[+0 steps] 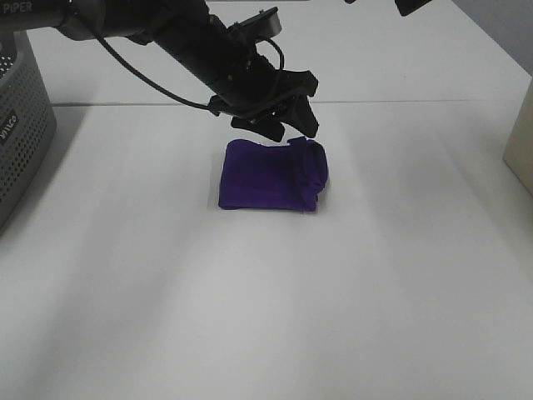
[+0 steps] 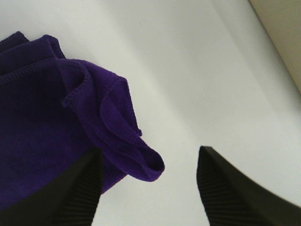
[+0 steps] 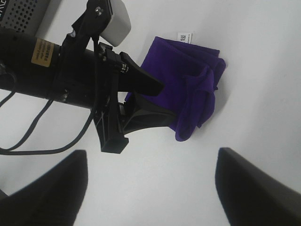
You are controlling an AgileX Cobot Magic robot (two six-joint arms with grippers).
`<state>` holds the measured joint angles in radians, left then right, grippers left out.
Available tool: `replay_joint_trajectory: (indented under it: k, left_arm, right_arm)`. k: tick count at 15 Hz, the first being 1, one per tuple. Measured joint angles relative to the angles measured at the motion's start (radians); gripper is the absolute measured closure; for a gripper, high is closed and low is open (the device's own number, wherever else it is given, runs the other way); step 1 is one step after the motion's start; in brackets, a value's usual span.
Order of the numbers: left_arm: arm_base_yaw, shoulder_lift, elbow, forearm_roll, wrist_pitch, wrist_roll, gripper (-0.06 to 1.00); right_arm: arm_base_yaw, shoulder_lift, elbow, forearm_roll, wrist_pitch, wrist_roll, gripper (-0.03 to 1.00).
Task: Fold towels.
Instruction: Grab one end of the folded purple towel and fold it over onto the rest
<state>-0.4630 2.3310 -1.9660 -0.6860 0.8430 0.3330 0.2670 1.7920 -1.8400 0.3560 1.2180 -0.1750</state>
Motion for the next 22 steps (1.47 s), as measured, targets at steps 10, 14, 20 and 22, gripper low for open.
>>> replay_joint_trajectory:
  k: [10, 14, 20, 22]
  left_arm:
    - [-0.010, 0.121, -0.001, -0.016, -0.099, -0.014, 0.39]
    - [-0.073, 0.183, -0.027, -0.101, -0.171, 0.026, 0.39]
    - [-0.110, 0.268, -0.230, -0.162, -0.164, 0.026, 0.39]
    - [-0.110, 0.277, -0.278, -0.132, -0.124, 0.026, 0.39]
  right_arm:
    - [0.000, -0.082, 0.000, 0.000, 0.001, 0.000, 0.24]
    - [0.000, -0.122, 0.000, 0.000, 0.002, 0.000, 0.24]
    - [0.000, -0.138, 0.000, 0.000, 0.002, 0.000, 0.24]
    - [0.000, -0.139, 0.000, 0.000, 0.002, 0.000, 0.24]
